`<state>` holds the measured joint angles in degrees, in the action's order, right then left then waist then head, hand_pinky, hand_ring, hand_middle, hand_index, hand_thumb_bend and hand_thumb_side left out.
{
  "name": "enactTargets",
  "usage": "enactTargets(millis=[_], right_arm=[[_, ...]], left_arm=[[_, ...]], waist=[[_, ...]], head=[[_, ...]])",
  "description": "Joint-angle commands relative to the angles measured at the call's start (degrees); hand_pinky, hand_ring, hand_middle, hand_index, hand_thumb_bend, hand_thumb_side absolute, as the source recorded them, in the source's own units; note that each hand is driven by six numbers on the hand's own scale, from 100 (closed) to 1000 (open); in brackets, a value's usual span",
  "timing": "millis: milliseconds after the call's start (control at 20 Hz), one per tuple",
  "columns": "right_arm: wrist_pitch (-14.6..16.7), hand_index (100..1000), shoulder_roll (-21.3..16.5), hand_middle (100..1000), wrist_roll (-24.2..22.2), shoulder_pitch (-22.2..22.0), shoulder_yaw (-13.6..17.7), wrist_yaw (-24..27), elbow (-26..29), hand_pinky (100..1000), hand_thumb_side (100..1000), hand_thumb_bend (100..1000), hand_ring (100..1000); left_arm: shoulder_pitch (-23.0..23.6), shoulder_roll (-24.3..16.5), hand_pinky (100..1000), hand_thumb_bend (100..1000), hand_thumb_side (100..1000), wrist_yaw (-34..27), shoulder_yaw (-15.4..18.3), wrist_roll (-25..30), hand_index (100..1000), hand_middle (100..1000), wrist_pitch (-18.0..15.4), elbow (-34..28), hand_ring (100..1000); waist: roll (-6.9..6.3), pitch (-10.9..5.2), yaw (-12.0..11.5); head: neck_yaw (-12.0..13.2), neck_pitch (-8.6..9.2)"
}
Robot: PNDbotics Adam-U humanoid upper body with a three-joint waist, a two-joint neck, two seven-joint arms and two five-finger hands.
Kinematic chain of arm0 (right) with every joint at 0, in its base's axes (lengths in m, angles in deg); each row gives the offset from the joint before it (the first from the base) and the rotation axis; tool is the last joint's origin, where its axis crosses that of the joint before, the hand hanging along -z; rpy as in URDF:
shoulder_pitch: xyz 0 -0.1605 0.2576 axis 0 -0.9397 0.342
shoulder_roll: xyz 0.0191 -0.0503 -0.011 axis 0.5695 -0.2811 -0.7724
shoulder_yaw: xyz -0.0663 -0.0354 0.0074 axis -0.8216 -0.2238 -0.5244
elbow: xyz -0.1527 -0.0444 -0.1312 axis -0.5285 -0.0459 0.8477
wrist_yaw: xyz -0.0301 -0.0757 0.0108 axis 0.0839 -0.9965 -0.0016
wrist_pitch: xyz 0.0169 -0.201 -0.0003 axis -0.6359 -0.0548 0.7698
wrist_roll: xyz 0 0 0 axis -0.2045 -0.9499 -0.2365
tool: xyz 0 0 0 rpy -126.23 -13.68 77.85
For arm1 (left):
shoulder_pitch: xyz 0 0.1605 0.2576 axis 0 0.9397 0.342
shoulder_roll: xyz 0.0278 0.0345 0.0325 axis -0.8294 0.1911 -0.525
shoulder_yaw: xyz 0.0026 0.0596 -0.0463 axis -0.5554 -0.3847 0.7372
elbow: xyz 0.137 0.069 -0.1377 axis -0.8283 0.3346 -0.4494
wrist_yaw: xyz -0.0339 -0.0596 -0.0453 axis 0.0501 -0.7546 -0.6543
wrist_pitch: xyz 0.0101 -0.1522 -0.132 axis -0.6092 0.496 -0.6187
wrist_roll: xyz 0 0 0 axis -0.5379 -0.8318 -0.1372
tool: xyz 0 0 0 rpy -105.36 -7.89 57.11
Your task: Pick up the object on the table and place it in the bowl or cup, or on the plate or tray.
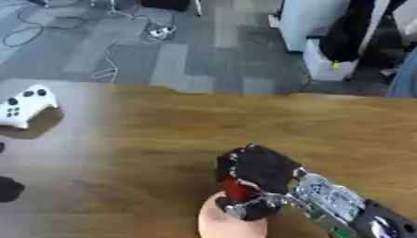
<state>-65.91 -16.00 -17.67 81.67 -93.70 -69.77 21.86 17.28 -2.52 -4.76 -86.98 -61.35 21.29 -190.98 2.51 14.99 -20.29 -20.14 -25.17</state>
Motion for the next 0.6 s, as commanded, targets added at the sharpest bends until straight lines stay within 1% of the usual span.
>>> enactTargets(millis=[50,300,600], right_arm=[[1.2,440,-0.5,241,-0.3,0.5,-1.0,-1.2,0.4,100,168,121,138],[3.1,439,-1.5,243,-1.2,-0.7,-2.7,-1.6,4.5,100,174,115,143],[3.4,439,-2.9,254,-3.2,-1.6,-2.9,-1.7,8.4,100,187,102,154]], left_arm=[[0.0,-1.9,717,100,685,0.3,0.8,-0.1,740,636,0.5,-0.9,1000],[0.7,-2.4,715,100,682,0.6,1.0,-0.1,740,636,0.8,-0.9,1000],[1.2,-2.8,713,100,679,0.7,1.1,-0.3,740,637,1.1,-0.9,999]], waist=[[-0.24,-1.48,0.3],[-0.11,-2.28,1.0],[-0.19,-3.06,1.2]], head=[[0.6,-0.47],[1.2,-1.00],[1.4,-1.54]])
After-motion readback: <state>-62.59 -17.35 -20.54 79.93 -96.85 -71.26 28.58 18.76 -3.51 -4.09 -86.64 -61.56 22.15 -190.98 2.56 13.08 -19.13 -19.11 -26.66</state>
